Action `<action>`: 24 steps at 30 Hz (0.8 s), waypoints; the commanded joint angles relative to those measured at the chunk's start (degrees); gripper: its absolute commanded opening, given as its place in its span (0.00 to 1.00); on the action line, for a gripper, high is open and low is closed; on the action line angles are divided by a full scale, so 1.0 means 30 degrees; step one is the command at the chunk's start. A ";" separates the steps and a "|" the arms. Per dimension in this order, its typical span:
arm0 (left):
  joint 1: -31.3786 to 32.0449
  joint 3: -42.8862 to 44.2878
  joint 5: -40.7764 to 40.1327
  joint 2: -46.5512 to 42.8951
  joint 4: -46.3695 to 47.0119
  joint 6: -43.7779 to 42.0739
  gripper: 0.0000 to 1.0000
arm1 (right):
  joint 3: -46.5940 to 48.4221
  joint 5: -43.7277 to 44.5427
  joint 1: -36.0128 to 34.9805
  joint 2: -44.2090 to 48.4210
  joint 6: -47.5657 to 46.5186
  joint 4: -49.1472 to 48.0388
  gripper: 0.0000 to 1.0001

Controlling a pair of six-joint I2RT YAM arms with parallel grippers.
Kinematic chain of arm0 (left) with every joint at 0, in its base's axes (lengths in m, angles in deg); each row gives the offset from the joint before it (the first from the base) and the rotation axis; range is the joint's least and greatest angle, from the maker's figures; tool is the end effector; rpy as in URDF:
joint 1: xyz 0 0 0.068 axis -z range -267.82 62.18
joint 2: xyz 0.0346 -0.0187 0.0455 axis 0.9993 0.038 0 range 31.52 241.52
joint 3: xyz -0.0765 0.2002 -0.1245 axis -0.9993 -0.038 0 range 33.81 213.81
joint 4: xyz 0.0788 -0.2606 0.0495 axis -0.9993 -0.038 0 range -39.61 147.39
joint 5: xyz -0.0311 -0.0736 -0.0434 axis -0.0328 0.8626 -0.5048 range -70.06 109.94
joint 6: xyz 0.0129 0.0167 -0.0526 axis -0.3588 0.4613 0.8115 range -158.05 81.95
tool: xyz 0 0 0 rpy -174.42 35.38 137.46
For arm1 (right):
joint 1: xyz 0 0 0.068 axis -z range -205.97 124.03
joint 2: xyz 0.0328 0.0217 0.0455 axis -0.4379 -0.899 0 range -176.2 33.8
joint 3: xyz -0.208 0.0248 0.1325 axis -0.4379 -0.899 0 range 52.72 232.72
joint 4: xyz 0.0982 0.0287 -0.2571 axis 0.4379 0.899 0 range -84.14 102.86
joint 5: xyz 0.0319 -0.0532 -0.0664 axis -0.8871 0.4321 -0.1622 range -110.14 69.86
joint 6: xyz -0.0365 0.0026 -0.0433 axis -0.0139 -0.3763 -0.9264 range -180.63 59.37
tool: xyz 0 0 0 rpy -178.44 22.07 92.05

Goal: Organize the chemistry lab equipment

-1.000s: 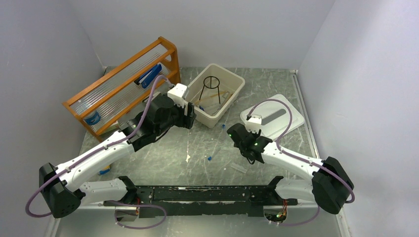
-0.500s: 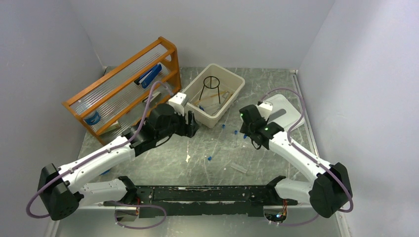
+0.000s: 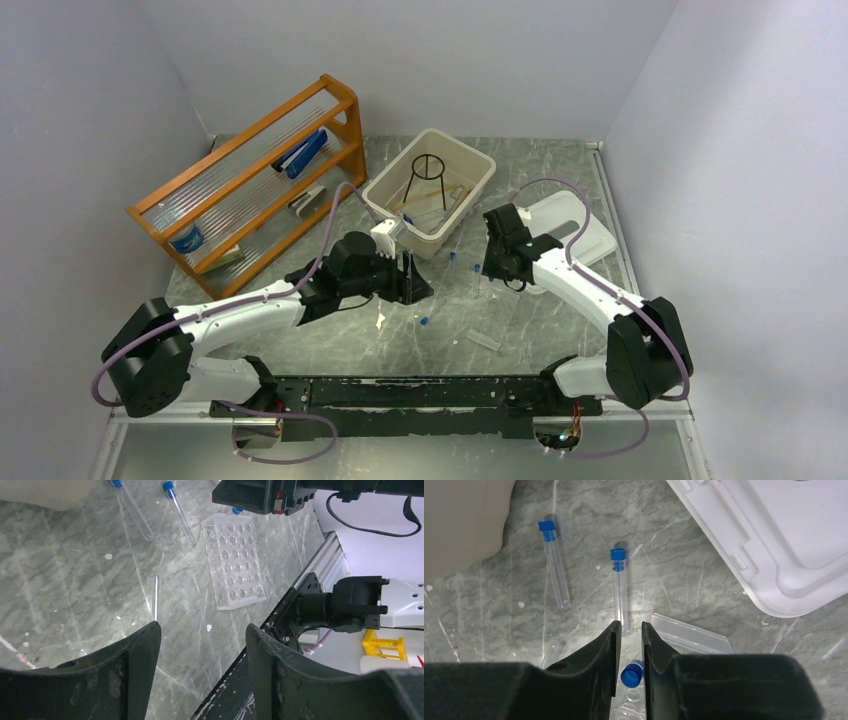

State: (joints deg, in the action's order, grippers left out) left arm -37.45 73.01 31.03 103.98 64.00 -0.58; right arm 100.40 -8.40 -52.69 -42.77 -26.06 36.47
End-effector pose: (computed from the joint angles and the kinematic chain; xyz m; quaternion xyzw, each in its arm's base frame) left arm 0.1858 -0.2362 0.1968 0.1456 0.8360 -0.4218 0.3194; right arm 0.2534 0.1185 0.1743 0.0925 0.9556 0.0485 0.2754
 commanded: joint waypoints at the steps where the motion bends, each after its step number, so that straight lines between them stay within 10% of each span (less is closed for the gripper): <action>1: 0.0342 0.0083 0.0488 0.0409 0.1866 0.0416 0.67 | 0.0404 -0.0997 0.0141 0.0531 -0.0701 0.0429 0.24; 24: 0.0395 0.0468 -0.0654 0.0249 0.0634 -0.0247 0.67 | -0.0859 0.0147 0.0121 0.2177 -0.0844 0.1456 0.26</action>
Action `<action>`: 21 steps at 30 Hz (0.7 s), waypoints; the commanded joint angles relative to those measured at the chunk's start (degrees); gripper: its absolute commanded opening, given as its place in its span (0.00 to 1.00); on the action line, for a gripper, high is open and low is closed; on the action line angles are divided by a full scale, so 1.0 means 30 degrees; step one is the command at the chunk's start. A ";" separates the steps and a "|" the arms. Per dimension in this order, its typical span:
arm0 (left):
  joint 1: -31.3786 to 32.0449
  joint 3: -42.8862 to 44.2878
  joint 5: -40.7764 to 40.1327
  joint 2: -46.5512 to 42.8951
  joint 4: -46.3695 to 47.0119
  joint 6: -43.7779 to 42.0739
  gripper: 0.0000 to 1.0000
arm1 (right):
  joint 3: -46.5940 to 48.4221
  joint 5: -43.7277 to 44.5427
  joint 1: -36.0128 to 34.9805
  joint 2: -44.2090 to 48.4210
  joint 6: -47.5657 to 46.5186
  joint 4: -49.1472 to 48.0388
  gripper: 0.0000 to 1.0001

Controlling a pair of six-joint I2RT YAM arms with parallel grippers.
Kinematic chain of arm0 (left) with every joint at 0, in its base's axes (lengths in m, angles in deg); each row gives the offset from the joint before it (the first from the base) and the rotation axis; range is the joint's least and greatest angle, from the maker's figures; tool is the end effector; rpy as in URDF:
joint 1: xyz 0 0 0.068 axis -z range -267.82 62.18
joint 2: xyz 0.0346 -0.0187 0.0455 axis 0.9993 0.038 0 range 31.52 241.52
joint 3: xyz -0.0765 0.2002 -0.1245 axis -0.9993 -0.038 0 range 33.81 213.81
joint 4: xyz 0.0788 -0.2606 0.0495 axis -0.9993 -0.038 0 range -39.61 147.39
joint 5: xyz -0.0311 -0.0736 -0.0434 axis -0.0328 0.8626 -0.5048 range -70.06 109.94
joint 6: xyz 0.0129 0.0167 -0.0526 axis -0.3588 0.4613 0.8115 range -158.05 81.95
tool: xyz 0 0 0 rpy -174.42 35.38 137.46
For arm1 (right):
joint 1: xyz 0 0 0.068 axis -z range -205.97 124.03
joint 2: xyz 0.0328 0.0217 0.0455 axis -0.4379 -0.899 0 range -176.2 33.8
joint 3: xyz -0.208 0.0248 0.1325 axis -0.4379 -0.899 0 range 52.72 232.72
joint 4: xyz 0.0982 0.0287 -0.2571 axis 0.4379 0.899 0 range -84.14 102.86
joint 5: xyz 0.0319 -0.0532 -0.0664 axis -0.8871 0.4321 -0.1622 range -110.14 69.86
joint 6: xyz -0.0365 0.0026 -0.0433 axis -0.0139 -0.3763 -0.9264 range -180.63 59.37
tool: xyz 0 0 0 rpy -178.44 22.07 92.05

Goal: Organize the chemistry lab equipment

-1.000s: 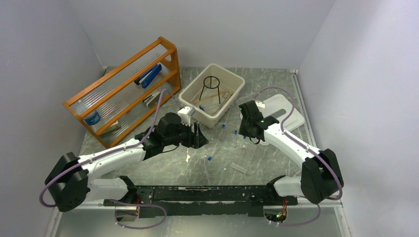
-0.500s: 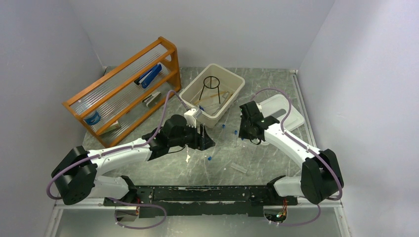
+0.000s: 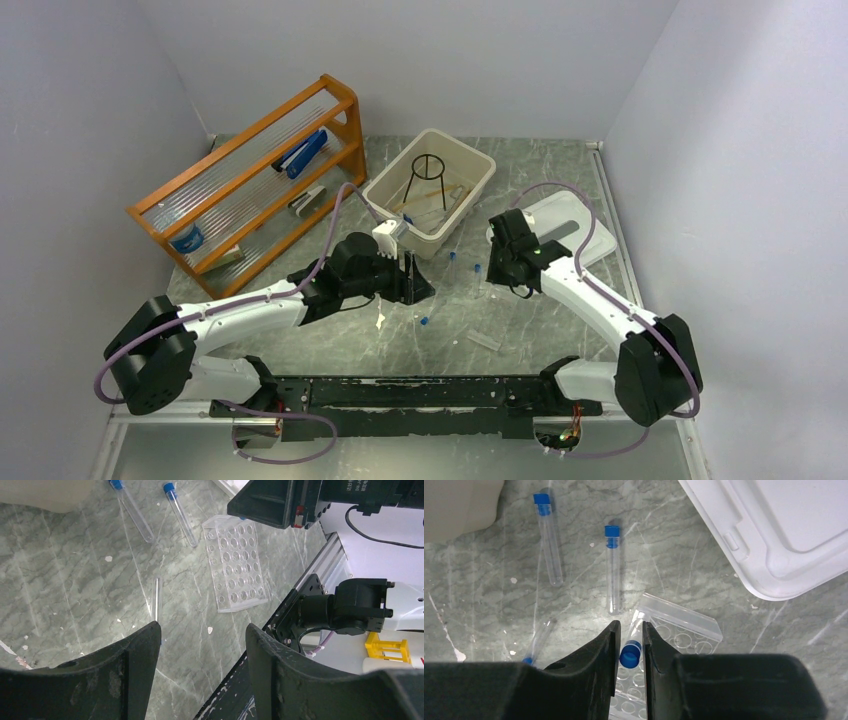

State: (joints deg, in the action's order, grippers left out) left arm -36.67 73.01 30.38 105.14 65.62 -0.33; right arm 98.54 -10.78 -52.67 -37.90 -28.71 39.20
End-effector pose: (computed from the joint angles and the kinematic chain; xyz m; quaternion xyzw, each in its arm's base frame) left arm 0.1848 -0.2409 0.1939 0.1466 0.8340 -0.4236 0.3217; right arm 0.2390 0.1130 0.1824 0.0653 0.9589 0.0609 0.2692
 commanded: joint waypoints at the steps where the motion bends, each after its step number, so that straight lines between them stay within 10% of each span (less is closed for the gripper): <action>1: 0.0144 0.0468 -0.0432 -0.0137 0.0069 -0.0325 0.67 | -0.0241 0.1030 0.0144 0.0613 0.0025 0.0632 0.26; 21: 0.1195 0.1810 -0.3085 0.1971 -0.2953 -0.1985 0.72 | 0.2122 0.0627 0.0126 0.1713 0.1077 0.0552 0.45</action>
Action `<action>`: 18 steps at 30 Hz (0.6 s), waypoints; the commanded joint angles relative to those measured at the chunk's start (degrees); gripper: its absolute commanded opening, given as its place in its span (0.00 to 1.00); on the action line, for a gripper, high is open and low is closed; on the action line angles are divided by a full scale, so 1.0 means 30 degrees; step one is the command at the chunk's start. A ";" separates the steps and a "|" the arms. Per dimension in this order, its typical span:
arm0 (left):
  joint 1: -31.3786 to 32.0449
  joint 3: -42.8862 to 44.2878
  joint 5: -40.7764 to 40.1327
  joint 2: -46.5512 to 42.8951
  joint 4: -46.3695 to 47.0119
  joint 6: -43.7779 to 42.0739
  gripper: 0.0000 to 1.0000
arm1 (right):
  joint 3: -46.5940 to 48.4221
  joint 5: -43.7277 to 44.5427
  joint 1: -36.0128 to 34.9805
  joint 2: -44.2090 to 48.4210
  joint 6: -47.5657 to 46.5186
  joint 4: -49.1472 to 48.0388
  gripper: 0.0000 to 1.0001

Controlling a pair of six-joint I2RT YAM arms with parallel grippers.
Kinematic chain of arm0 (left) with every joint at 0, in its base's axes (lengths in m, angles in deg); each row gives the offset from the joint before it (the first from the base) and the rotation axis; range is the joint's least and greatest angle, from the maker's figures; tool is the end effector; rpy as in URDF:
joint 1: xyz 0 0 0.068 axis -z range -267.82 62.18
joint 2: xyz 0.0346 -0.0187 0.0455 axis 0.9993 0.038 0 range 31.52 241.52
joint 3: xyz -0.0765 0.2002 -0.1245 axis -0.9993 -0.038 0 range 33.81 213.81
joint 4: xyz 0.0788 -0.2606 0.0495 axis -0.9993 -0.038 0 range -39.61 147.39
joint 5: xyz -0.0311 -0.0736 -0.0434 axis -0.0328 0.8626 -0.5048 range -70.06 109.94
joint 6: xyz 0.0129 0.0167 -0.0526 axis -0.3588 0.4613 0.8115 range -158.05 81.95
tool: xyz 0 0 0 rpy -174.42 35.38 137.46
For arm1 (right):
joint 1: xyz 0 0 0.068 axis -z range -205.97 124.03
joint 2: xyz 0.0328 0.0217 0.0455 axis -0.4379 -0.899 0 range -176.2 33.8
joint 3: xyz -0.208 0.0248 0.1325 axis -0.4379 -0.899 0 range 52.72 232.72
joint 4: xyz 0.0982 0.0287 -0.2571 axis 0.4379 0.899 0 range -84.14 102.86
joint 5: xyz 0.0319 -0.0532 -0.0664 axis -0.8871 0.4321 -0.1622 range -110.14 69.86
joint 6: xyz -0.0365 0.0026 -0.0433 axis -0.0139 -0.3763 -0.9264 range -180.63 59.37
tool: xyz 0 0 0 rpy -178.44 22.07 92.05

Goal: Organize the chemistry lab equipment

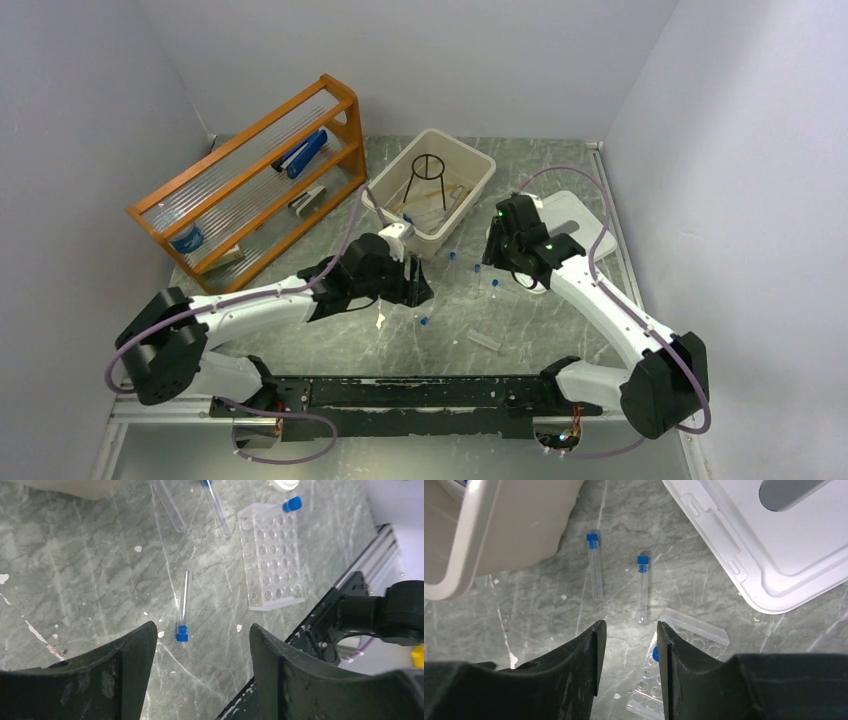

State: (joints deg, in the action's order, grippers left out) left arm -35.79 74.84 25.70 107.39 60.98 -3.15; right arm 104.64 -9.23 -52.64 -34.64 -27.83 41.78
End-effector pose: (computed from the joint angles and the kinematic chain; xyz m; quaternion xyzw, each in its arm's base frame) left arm 0.1860 -0.2448 0.1856 0.1540 0.8569 -0.3688 0.3255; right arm 0.2436 0.1140 0.2287 0.0809 0.9395 0.0808 0.3229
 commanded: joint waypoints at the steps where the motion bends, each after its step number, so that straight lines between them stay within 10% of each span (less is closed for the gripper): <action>1: 0.1267 0.1445 -0.1834 0.1665 -0.1840 -0.1120 0.70 | -0.0041 0.0136 0.0131 0.0772 0.0977 -0.0471 0.46; 18: 0.4806 0.6585 -0.8238 0.9197 -0.3890 -0.4421 0.45 | -0.1955 0.0713 0.0134 0.3682 0.2723 -0.1618 0.46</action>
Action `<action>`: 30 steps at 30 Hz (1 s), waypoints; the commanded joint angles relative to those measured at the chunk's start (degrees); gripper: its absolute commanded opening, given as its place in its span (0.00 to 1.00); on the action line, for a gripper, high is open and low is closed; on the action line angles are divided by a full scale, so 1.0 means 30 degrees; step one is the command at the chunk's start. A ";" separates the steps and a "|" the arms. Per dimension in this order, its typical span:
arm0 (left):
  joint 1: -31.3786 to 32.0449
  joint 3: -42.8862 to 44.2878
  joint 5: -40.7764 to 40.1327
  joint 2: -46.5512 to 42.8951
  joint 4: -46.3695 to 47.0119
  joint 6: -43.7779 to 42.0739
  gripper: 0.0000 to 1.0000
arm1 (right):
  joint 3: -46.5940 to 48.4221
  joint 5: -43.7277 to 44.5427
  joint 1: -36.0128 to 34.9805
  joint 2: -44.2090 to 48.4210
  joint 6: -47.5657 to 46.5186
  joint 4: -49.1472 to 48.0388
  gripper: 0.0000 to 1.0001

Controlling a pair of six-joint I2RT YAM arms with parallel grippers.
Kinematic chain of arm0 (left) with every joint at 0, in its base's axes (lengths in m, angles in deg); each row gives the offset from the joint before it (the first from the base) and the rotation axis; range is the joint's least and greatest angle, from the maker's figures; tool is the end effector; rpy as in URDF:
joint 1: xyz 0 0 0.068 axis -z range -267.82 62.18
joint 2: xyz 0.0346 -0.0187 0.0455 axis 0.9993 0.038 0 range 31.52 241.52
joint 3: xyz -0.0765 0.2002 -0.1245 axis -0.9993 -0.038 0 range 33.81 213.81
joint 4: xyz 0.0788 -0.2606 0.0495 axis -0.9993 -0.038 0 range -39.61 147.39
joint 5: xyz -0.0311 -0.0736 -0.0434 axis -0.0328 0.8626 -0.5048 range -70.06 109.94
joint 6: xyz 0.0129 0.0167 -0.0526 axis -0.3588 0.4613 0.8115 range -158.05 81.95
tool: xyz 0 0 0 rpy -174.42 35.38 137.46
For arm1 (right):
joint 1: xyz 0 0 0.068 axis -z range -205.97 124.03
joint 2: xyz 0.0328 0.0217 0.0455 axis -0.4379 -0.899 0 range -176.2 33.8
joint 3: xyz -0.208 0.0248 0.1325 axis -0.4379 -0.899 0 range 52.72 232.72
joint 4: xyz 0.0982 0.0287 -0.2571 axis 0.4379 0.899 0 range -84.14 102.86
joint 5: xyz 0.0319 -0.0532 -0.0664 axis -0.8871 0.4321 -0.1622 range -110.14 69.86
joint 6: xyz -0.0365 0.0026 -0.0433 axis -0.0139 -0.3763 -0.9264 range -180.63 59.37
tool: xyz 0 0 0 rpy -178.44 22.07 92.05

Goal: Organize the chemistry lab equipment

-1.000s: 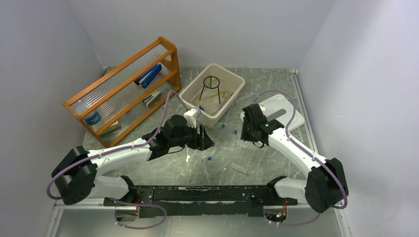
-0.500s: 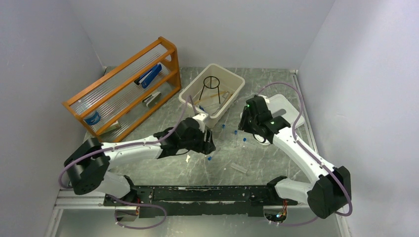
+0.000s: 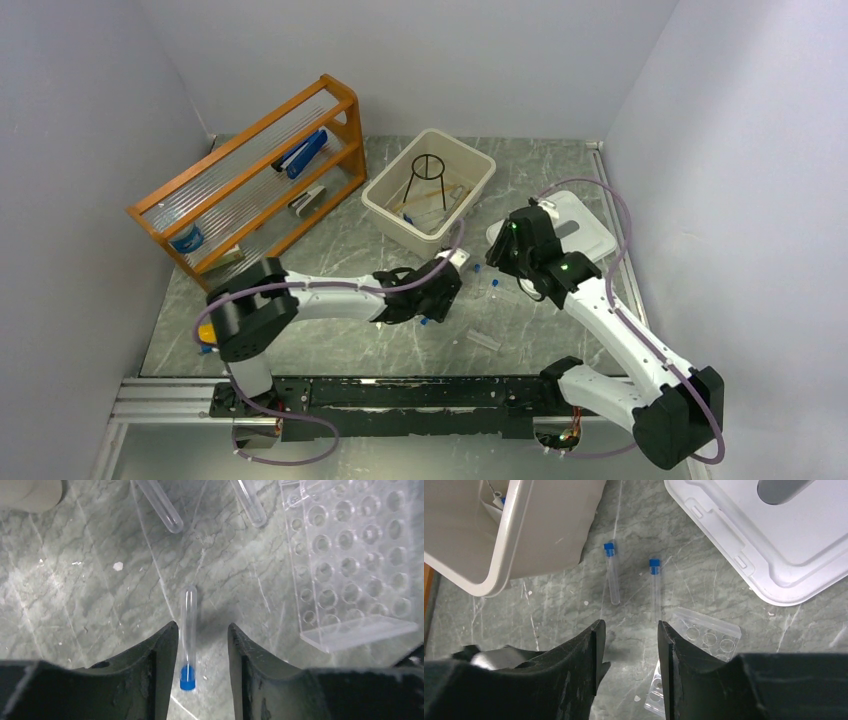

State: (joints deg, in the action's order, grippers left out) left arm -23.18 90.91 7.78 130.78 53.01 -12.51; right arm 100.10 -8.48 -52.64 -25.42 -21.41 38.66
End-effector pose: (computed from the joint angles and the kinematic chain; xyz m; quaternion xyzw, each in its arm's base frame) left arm 0.1659 -0.3305 0.1358 0.2722 0.8836 -0.1913 0.3296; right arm 0.2237 0.1034 0.2439 0.1392 0.9081 0.1299 0.3729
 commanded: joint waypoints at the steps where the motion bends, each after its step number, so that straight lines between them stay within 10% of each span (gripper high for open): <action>1: 0.0682 0.1466 -0.2562 0.1762 -0.1450 -0.1394 0.44 | -0.0491 0.0521 0.0144 0.0675 0.0655 -0.0548 0.46; 16: 0.0723 0.1613 -0.2479 0.2408 -0.2008 -0.0833 0.17 | -0.0707 0.0247 0.0175 0.1619 0.0879 -0.0819 0.46; 30: -0.0992 -0.1137 -0.2097 -0.6376 0.0548 0.2964 0.18 | -0.1632 -0.6450 0.0153 0.2892 -0.0716 -0.4809 0.52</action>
State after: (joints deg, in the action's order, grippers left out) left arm -22.92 89.64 0.21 118.34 49.62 -10.63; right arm 97.69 -15.30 -52.62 -17.83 -20.47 32.39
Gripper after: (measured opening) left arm 0.184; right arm 0.494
